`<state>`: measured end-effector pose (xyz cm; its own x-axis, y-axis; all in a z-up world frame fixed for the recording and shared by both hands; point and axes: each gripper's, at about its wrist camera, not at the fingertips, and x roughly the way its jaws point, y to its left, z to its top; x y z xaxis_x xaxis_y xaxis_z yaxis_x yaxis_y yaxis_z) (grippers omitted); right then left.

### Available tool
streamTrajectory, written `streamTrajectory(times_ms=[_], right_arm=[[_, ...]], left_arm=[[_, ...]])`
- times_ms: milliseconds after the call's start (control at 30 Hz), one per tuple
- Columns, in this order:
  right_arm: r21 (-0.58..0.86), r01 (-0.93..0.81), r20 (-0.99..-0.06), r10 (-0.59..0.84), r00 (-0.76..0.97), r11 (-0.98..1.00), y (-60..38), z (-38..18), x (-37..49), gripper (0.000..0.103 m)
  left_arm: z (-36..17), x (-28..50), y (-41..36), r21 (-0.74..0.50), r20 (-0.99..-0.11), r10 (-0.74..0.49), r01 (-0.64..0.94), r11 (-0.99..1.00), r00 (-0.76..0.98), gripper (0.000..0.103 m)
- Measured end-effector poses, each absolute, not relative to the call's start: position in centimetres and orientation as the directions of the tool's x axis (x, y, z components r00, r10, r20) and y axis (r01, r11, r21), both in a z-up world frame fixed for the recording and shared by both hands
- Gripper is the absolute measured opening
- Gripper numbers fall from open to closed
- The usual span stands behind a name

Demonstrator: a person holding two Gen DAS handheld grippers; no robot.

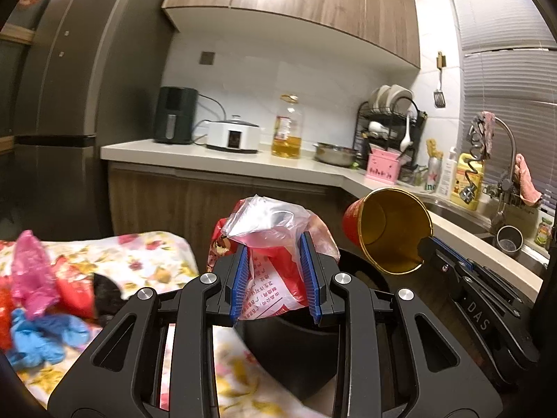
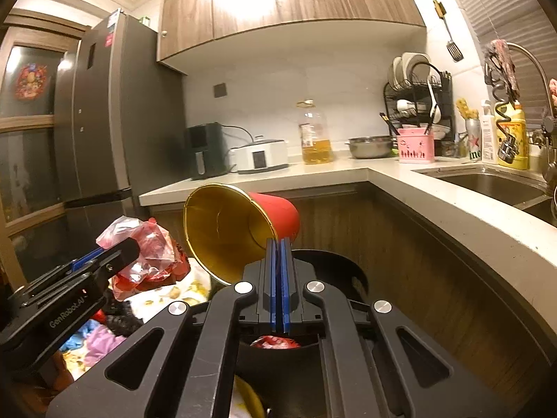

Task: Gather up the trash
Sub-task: 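Carry the clear bag and paper cup in both tools over the black bin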

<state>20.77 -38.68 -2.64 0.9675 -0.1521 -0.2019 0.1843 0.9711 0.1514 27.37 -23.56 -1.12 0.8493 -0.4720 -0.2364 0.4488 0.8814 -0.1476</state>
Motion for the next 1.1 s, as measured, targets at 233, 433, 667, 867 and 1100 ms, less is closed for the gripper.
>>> streamTrajectory(times_ms=[233, 433, 667, 867, 1100], right_arm=[[0.163, 0.204, -0.214, -0.168, 0.962, 0.965, -40.2, -3.2, 21.9, 0.004], [0.175, 0.211, -0.23, -0.169, 0.958, 0.962, -41.3, -3.7, 22.9, 0.004], [0.189, 0.214, -0.249, -0.164, 0.954, 0.958, -42.0, -4.4, 23.9, 0.004], [0.203, 0.204, -0.27, -0.146, 0.952, 0.958, -42.3, -4.9, 24.9, 0.004], [0.219, 0.179, -0.306, -0.107, 0.946, 0.959, -42.6, -5.8, 26.1, 0.004]], left_arm=[[-2.1, 29.4, -26.3, -0.144, -0.254, -0.498, 0.476, 0.867, 0.829, 0.028], [-3.1, 30.6, -27.8, -0.15, -0.273, -0.512, 0.49, 0.859, 0.815, 0.028], [-3.9, 31.8, -29.0, -0.156, -0.288, -0.522, 0.498, 0.853, 0.803, 0.029], [-4.5, 32.6, -29.5, -0.166, -0.3, -0.53, 0.504, 0.848, 0.793, 0.03], [-5.3, 33.5, -30.1, -0.178, -0.322, -0.543, 0.514, 0.839, 0.775, 0.04]])
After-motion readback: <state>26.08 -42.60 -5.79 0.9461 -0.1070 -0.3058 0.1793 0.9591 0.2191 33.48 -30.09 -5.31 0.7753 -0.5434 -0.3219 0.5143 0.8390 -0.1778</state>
